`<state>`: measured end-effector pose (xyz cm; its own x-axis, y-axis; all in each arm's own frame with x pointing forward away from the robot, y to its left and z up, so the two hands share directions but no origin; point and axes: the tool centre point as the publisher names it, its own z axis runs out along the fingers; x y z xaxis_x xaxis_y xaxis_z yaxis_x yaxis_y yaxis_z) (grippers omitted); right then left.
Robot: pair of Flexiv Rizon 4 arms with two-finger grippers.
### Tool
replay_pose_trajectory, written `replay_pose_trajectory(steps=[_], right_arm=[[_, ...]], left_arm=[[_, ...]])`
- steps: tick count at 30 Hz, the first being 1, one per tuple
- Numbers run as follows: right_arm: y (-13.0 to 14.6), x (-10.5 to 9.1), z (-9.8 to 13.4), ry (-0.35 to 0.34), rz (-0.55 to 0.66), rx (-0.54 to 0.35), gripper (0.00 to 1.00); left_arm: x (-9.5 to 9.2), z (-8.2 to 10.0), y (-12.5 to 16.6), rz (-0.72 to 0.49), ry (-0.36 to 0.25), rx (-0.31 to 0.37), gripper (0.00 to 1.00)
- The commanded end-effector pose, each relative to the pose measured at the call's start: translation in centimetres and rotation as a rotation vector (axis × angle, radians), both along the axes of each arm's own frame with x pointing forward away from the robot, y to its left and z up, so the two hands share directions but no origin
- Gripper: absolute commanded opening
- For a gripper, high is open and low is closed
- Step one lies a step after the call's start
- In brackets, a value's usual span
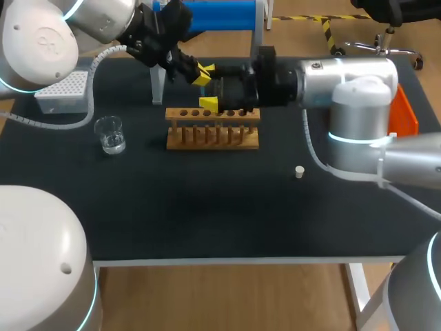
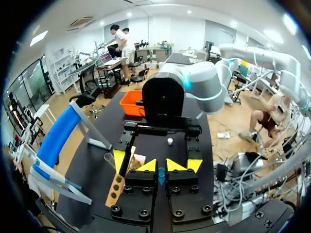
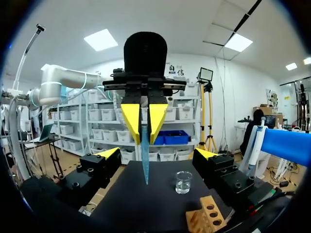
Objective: Invert the test tube, pick up the pipette, mount the tip to pipette, aspirate from beaker and dispense into the tube, eject the tip, return the pipette, and cap with the stopper.
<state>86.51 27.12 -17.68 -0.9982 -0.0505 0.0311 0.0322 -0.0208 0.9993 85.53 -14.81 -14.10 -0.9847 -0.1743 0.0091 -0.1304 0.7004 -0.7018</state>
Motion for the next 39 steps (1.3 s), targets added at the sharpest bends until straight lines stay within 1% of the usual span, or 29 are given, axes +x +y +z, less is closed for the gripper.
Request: replay_pose_trajectory(steps=[1, 7, 10, 11, 17, 25, 28, 33, 34, 36, 39], right_arm=[[0.59, 0.24, -0.06, -0.001, 0.003, -0.001, 0.96], [0.91, 0.27, -0.1, -0.003, 0.009, -0.012, 0.84], [1.0, 0.25, -0.17, -0.002, 0.012, -0.018, 0.76], [1.02, 0.24, -0.17, -0.002, 0.014, -0.02, 0.69], [1.04, 0.23, -0.18, -0.003, 0.021, -0.025, 0.58], [1.11, 0.27, -0.02, -0.003, 0.054, -0.03, 0.56], [1.15, 0.31, 0.02, 0.0, 0.071, -0.032, 0.53], [1.23, 0.36, 0.03, 0.006, 0.102, -0.035, 0.56], [1.25, 0.35, 0.02, 0.006, 0.105, -0.036, 0.54], [1.28, 0.33, 0.03, 0.006, 0.109, -0.038, 0.55], [1.32, 0.32, 0.06, 0.006, 0.111, -0.038, 0.52]], left_arm=[[0.02, 0.12, 0.04, 0.0, 0.003, 0.004, 0.0], [0.02, 0.12, 0.04, 0.0, 0.003, 0.004, 0.0], [0.02, 0.12, 0.04, 0.0, 0.003, 0.004, 0.0], [0.02, 0.12, 0.04, 0.0, 0.003, 0.004, 0.0], [0.02, 0.12, 0.04, 0.0, 0.003, 0.004, 0.0], [0.02, 0.12, 0.04, 0.0, 0.003, 0.004, 0.0], [0.02, 0.12, 0.04, 0.0, 0.003, 0.004, 0.0], [0.02, 0.12, 0.04, 0.0, 0.003, 0.004, 0.0], [0.02, 0.12, 0.04, 0.0, 0.003, 0.004, 0.0], [0.02, 0.12, 0.04, 0.0, 0.003, 0.004, 0.0], [0.02, 0.12, 0.04, 0.0, 0.003, 0.004, 0.0]])
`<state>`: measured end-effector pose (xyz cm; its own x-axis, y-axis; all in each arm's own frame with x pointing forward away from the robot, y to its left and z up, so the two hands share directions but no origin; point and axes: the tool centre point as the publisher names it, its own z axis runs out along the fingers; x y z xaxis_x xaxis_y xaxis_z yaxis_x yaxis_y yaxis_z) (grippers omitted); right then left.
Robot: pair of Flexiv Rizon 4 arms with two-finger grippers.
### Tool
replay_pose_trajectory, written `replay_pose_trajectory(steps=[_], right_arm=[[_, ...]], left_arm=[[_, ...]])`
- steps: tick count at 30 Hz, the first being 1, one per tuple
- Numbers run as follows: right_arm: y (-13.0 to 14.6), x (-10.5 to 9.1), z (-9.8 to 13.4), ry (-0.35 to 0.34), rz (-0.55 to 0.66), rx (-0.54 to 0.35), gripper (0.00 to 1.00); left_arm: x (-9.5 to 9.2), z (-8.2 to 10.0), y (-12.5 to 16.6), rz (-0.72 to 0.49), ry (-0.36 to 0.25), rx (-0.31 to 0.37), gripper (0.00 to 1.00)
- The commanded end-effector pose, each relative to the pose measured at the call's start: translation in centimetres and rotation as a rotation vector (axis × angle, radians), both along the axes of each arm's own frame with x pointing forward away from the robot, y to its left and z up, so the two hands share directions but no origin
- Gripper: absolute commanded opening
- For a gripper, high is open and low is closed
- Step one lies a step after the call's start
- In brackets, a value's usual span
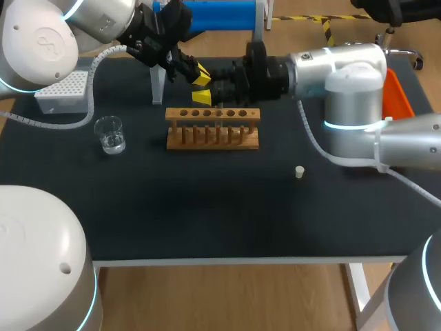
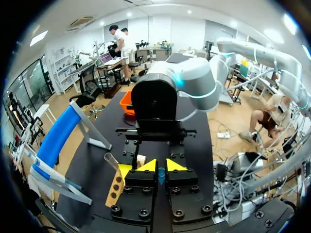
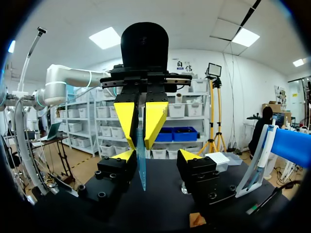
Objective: Invert the test tube, pick up the pipette, mount the tip to pipette, aspirate from beaker and dispense into the tube, eject the tip, return the pipette, and cap with the stopper.
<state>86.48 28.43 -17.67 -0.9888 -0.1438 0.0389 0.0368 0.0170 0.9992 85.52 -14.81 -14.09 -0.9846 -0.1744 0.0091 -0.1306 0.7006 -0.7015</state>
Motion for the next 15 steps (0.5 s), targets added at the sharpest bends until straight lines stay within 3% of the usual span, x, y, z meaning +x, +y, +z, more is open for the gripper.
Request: replay_pose_trajectory(steps=[1, 5, 7, 9, 15], right_arm=[[0.02, 0.35, 0.06, 0.002, 0.018, -0.003, 0.5], [0.06, 0.33, 0.07, 0.008, 0.019, 0.006, 0.39], [0.03, 0.3, 0.1, 0.01, 0.017, 0.012, 0.25], [0.0, 0.3, 0.1, 0.012, 0.016, 0.014, 0.02], [-0.11, 0.21, 0.14, 0.012, 0.016, 0.02, 0.0]], left_arm=[[0.03, 0.11, 0.05, 0.0, 0.003, 0.004, 0.0], [0.03, 0.11, 0.05, 0.0, 0.003, 0.004, 0.0], [0.03, 0.11, 0.05, 0.0, 0.003, 0.004, 0.0], [0.03, 0.11, 0.05, 0.0, 0.003, 0.004, 0.0], [0.03, 0.11, 0.05, 0.0, 0.003, 0.004, 0.0]])
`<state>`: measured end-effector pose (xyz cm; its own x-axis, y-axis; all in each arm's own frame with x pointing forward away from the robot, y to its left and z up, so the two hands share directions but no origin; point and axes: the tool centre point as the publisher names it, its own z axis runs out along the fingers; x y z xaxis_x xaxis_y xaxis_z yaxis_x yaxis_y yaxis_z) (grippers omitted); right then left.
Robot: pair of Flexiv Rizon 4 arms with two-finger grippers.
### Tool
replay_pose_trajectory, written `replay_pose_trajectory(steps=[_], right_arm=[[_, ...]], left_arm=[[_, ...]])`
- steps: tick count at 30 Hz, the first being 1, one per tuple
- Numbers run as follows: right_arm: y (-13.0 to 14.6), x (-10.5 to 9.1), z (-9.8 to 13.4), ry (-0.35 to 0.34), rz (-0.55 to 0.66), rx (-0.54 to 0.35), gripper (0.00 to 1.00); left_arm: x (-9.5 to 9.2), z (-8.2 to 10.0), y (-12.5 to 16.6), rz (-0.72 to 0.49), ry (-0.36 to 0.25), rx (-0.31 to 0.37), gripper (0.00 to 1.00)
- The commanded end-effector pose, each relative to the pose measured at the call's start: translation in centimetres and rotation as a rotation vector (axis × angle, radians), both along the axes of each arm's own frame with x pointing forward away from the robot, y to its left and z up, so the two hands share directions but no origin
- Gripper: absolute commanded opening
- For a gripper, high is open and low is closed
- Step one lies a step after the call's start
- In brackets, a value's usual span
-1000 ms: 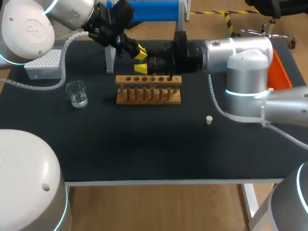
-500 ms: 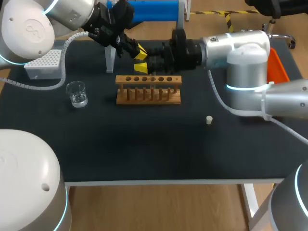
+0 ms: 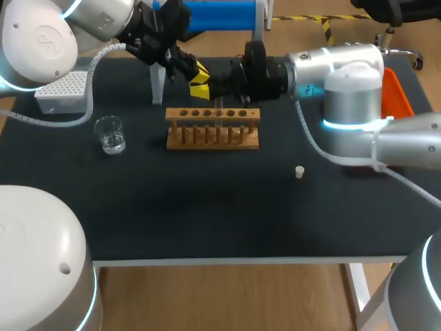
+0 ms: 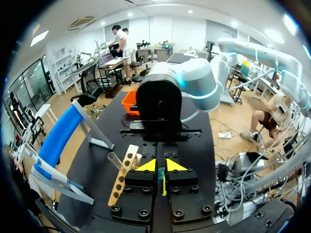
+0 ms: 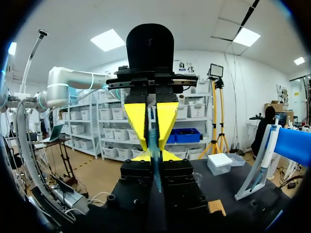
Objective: Invert the test tube, pick up the pipette, mount the tip to pipette, aspirate from beaker and dispense into the tube, eject the tip, return the pipette, and cap with the stopper.
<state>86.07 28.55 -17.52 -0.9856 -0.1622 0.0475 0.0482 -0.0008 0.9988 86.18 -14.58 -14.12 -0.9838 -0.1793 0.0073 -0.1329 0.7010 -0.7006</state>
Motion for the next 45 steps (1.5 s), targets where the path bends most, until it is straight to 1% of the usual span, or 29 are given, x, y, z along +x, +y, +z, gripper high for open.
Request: replay_pose_trajectory(steps=[1, 2, 3, 8, 14, 22, 28, 33, 38, 45], right_arm=[[-0.3, 0.6, 0.0, 0.0, -0.002, 0.003, 0.0], [-0.3, 0.5, 0.1, 0.0, -0.001, 0.004, 0.0], [-0.3, 0.5, 0.1, -0.001, -0.001, 0.005, 0.0], [-1.1, 0.2, 0.0, 0.002, -0.003, 0.006, 0.0], [-3.5, -0.6, -0.3, 0.013, -0.012, 0.007, 0.0], [-8.7, -2.5, -0.7, 0.022, -0.023, -0.013, 0.0], [-13.1, -3.8, -0.7, 0.012, -0.073, -0.014, 0.0], [-16.4, -4.4, -1.1, 0.017, -0.115, -0.008, 0.0], [-19.3, -5.2, -1.8, 0.014, -0.14, -0.008, 0.0], [-22.5, -6.2, -3.1, 0.015, -0.163, -0.005, 0.0]], left_arm=[[-0.6, 0.1, -0.2, -0.005, 0.005, 0.002, 0.0], [-0.6, 0.1, -0.2, -0.005, 0.005, 0.002, 0.0], [-0.6, 0.1, -0.2, -0.005, 0.005, 0.002, 1.0], [-0.6, 0.1, -0.2, -0.005, 0.005, 0.002, 1.0], [-0.6, 0.1, -0.2, -0.005, 0.005, 0.002, 1.0], [-0.6, 0.1, -0.2, -0.005, 0.005, 0.002, 1.0], [-0.6, 0.1, -0.2, -0.005, 0.005, 0.002, 1.0], [-0.6, 0.1, -0.2, -0.005, 0.005, 0.002, 1.0], [-0.6, 0.1, -0.2, -0.005, 0.005, 0.002, 1.0], [-0.6, 0.1, -0.2, -0.005, 0.005, 0.002, 1.0]])
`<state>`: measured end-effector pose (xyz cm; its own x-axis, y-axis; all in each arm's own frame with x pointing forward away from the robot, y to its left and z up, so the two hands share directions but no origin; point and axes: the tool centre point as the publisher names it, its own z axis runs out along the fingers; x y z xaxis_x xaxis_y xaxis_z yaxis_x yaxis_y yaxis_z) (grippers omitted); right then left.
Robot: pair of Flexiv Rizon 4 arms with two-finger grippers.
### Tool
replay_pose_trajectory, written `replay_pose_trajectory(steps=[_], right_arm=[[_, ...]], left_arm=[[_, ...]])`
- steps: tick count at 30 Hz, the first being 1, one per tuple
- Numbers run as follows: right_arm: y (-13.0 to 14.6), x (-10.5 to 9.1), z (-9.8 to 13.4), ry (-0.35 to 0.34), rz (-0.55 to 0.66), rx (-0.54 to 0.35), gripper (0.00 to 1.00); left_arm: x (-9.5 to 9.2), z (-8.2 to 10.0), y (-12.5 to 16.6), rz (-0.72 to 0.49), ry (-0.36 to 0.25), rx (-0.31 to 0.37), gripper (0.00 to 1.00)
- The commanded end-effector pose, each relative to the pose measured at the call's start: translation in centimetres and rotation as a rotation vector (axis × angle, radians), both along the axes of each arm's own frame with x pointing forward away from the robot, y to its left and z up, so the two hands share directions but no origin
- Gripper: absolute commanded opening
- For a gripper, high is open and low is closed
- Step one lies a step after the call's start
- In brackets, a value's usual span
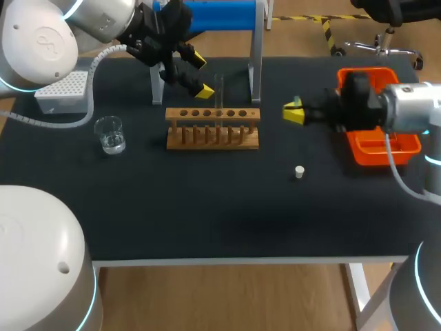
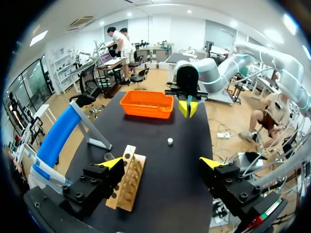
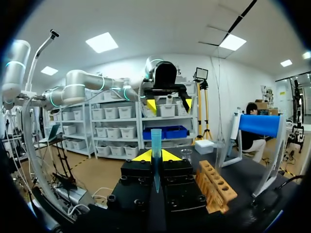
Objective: Invert the test tube, pick up the pipette, mount the tip to pipette, aspirate from beaker and dispense into the tube, eject the tip, return the pipette, and cap with the stopper.
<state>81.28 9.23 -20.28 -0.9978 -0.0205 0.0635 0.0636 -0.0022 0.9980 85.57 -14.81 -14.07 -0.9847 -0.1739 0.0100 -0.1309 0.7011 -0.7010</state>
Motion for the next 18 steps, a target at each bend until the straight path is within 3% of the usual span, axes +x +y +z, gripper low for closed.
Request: replay_pose_trajectory(steps=[1, 9, 18], right_arm=[[-3.7, -1.5, -0.5, -0.001, -0.026, 0.001, 0.0], [-6.3, -2.2, -1.9, -0.015, -0.051, -0.017, 0.0], [-7.1, -2.7, -2.7, -0.021, -0.048, -0.03, 0.0]], left_arm=[[0.0, 0.1, 0.0, 0.0, 0.002, 0.003, 1.0], [0.0, 0.1, 0.0, 0.0, 0.002, 0.003, 1.0], [0.0, 0.1, 0.0, 0.0, 0.002, 0.003, 1.0]])
